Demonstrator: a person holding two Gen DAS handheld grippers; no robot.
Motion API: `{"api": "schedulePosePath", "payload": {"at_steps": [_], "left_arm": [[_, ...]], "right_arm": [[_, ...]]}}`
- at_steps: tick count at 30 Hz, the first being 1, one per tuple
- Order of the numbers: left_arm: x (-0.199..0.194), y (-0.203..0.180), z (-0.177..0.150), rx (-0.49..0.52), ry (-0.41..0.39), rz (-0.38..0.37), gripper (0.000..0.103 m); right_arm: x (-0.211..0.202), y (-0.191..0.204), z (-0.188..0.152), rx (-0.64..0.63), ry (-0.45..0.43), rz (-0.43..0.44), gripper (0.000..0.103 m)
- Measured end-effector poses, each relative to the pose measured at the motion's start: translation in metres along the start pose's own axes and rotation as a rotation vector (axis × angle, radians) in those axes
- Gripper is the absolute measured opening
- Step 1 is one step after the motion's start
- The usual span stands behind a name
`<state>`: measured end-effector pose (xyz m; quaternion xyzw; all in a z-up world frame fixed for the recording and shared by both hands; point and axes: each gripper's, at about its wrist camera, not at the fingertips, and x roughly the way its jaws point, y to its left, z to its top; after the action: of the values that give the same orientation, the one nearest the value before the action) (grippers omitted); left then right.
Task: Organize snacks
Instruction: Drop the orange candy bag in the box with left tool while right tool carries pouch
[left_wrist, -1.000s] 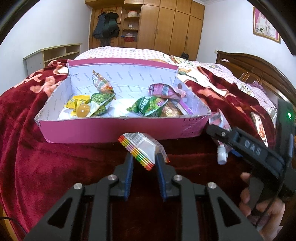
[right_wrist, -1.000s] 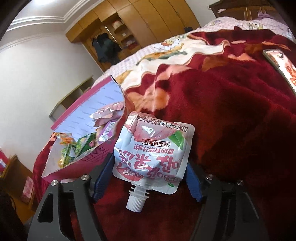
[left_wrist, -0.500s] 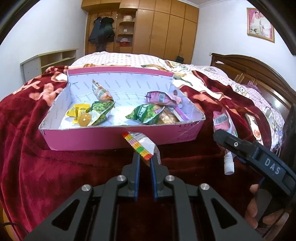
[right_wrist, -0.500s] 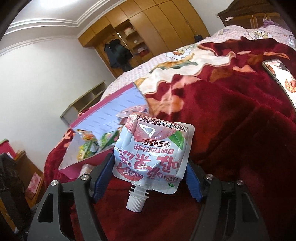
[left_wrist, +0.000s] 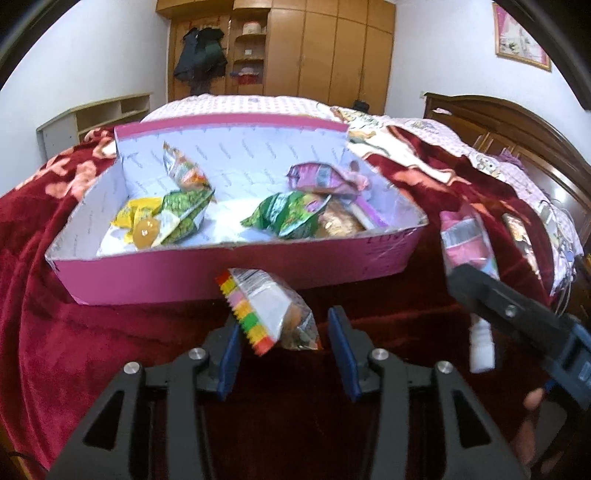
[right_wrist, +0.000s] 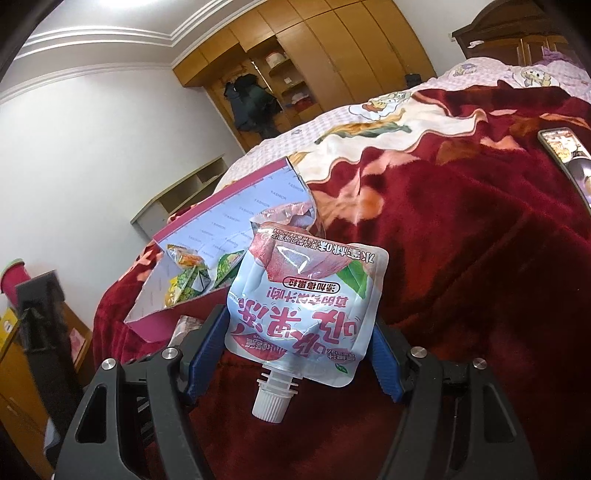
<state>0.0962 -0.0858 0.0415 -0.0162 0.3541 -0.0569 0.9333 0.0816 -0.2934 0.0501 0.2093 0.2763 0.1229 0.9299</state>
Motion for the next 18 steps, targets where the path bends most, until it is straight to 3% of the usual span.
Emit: {"api": "schedulePosePath", "payload": {"at_steps": [5,12,18], "left_arm": [[0.005,0.008,-0.001,-0.033,0.008,-0.009,0.031],[-0.012,0.011,0.0,-0.02,-0.023,-0.033,0.028],[-0.036,0.014,0.01,-0.005,-0.096,-0.023,0.028]], "right_arm": [[0.003,-0.004,-0.003,0.007,0.012,0.006,0.072],[0.0,0.005,0.0,-0.016,0.005,0.013,0.072],[-0.003,0.021,0.002,-0.062,-0.003,0.019,0.072]]}}
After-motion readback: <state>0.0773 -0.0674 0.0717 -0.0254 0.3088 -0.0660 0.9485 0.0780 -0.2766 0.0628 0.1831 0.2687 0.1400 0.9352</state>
